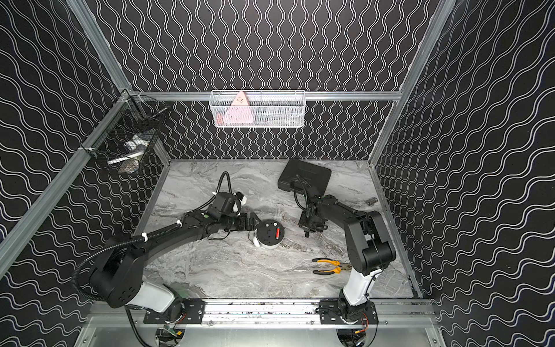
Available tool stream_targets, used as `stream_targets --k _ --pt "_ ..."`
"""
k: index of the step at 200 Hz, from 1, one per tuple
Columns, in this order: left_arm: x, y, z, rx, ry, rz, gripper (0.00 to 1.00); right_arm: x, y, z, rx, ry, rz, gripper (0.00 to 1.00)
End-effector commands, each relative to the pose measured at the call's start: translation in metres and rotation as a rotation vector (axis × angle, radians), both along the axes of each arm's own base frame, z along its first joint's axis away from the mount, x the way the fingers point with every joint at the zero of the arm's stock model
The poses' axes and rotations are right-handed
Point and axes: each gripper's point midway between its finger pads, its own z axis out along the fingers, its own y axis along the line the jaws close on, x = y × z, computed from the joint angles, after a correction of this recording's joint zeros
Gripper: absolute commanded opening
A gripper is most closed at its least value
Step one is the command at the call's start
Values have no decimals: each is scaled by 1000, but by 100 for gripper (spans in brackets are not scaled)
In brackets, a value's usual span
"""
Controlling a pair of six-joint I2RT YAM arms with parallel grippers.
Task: Insert the battery into the alarm
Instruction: Pick up the cover from the center of the board.
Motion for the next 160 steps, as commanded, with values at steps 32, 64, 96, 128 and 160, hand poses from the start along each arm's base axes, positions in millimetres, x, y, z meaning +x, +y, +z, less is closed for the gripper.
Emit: stream_targets --k 32,64,96,128,160 --pt "3 2 4 -1 -27 4 99 -3 0 -6 -4 26 -2 9" --pt "3 3 5 1 -30 8 99 -4 -1 -5 -7 27 -3 3" --pt "3 3 8 -4 -36 4 99 -4 0 4 1 7 -4 1" --pt "6 -1 21 -44 -80 7 99 -2 2 21 31 -32 -8 1" --pt "8 -14 48 -118 -184 -1 99 2 10 47 92 -95 -8 1"
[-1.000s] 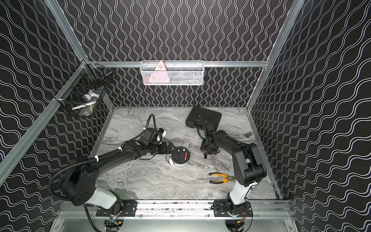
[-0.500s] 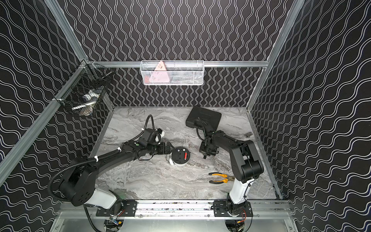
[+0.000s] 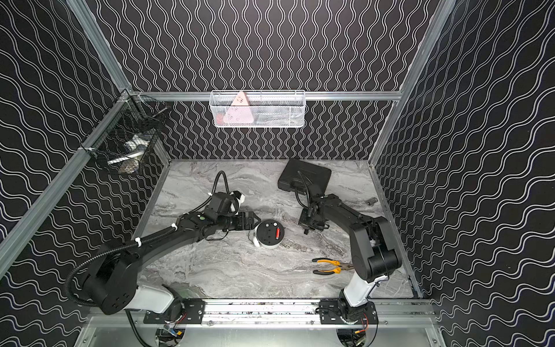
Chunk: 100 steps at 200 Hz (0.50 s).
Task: Insert the battery into the alarm
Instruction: Pick up the cover from the center of the board, then install the cover on the alarm.
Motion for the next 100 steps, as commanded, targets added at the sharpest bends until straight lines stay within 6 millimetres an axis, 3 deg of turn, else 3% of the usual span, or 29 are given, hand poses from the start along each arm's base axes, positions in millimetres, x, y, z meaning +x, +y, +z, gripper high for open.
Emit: stream_targets --k 1,45,100 --pt "8 -14 29 -75 -109 1 99 -1 6 16 47 -21 -9 1" --pt "-1 -68 58 -146 -232 -81 99 3 20 56 174 -100 -6 1" --pt "-15 -136 64 -151 -328 -156 92 2 37 93 366 -155 -12 1"
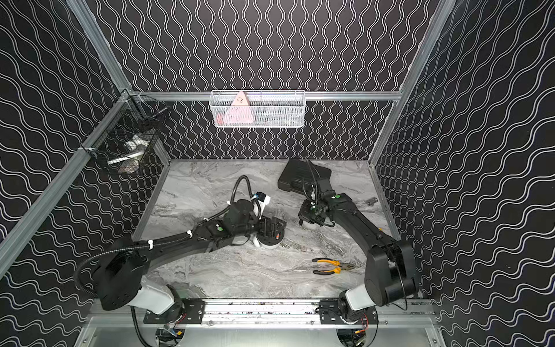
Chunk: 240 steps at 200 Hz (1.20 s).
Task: Insert the battery into the alarm
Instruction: Install the cover on the alarm.
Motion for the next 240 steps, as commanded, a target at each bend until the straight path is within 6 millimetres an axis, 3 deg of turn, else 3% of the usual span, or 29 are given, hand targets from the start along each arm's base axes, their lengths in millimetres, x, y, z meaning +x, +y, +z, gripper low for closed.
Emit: stream_targets --k 1,42,95,158,240 --pt "10 -19 18 -35 -96 37 91 1 12 16 105 -21 4 1" --pt "4 -43 11 -19 -134 32 80 1 16 26 168 -47 -9 2" --pt "15 -42 1 -51 -64 81 55 -2 20 35 226 -48 -7 2" --pt "21 -55 -6 -102 3 47 41 -2 20 36 235 -49 -5 2" --pt "21 -61 -6 -116 18 29 32 -2 22 35 241 -43 2 1"
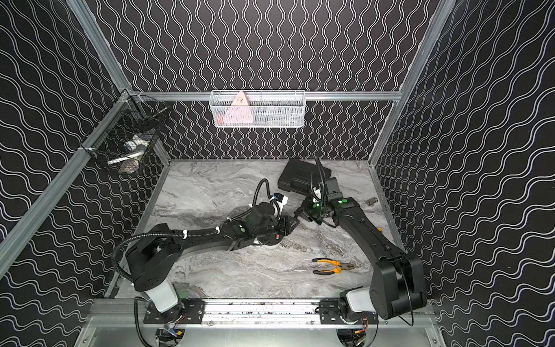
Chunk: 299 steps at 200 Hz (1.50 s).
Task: Insert the battery into the alarm
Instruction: Install the cover on the alarm.
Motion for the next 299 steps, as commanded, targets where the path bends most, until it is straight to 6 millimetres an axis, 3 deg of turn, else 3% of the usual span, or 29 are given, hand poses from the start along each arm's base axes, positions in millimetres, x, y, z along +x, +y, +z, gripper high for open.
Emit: stream_targets --k 1,83,132,194,245,299 --pt "4 -4 10 -37 -19 2 32 2 3 3 15 -11 4 1" --pt "10 1 10 -39 -21 18 26 1 6 4 31 -8 17 1" --pt "10 -2 9 -44 -20 3 13 0 6 0 38 4 17 1" --pt "10 1 8 -22 -43 2 3 -1 6 3 40 -2 15 2" --pt "19 15 8 87 -172 20 0 -1 0 26 33 -71 -15 35" --pt "35 41 24 275 -475 58 0 2 -24 55 -24 -186 -120 40"
